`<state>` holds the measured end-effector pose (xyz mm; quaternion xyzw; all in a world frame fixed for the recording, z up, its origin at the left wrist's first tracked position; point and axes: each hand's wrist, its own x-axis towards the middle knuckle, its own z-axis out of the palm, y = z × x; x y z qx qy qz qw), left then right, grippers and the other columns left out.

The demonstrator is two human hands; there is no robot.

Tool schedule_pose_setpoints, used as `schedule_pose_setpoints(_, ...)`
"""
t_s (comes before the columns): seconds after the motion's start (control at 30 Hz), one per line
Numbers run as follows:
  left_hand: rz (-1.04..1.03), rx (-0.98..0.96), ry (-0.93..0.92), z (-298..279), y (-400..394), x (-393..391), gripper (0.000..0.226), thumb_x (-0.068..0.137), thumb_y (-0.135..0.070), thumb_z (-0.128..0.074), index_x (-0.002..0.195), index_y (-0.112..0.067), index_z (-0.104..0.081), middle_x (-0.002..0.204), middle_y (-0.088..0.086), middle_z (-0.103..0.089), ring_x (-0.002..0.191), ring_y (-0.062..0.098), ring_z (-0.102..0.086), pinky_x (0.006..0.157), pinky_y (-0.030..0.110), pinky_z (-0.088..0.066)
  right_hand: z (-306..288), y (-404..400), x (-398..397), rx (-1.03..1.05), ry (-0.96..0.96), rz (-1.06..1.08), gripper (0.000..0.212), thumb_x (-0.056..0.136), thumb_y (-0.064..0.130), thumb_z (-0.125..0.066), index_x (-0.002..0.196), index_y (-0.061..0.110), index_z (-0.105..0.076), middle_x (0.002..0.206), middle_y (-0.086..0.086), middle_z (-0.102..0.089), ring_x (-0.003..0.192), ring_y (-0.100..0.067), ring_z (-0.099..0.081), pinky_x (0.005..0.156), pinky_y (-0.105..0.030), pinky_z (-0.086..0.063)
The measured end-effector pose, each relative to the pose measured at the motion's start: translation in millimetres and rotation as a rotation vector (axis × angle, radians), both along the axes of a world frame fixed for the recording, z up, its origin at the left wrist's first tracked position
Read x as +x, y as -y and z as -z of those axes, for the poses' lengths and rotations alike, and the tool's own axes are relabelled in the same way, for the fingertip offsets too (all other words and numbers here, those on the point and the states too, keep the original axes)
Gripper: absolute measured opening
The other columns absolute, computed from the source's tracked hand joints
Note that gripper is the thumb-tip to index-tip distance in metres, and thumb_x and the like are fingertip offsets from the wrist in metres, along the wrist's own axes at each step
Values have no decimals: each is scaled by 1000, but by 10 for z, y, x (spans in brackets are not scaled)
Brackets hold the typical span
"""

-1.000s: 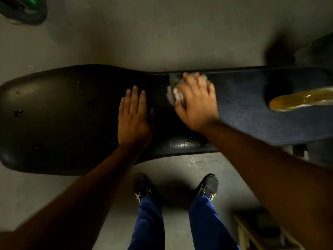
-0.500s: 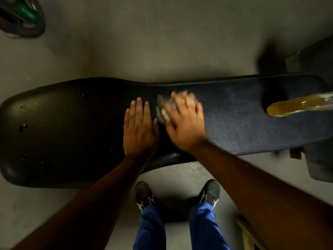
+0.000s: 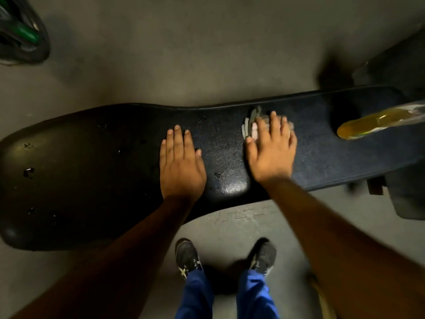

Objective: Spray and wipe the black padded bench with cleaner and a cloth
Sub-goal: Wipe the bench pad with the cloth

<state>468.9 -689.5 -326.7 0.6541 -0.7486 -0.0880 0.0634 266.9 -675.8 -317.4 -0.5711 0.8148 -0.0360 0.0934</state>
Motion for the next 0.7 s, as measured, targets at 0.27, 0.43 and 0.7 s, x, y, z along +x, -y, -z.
schedule_pose_setpoints(0.27, -13, -27, -101, -16, -17, 19, 53, 101, -31, -26, 145, -4, -39, 156, 14, -32, 147, 26, -22, 122, 40, -14, 21, -443, -71, 6, 17, -360, 57, 99, 48, -35, 150, 25, -40, 165, -9, -25, 153, -33, -18, 119, -61, -22)
schedule_pose_setpoints(0.43, -46, -56, -190, -54, -28, 35, 50, 101, -27, -27, 141, -3, -46, 153, 13, -38, 146, 24, -27, 121, 37, -14, -25, -883, 693, -2, 39, -429, 59, 99, 50, -34, 153, 27, -35, 165, -8, -25, 153, -35, -18, 121, -59, -19)
schedule_pose_setpoints(0.7, -32, -94, -272, -11, -19, 52, 46, 99, -21, -33, 137, -2, -52, 150, 13, -43, 143, 25, -32, 120, 41, -21, -17, -786, 879, -44, 30, -145, 55, 101, 44, -33, 153, 28, -35, 165, -10, -23, 153, -39, -16, 121, -59, -14)
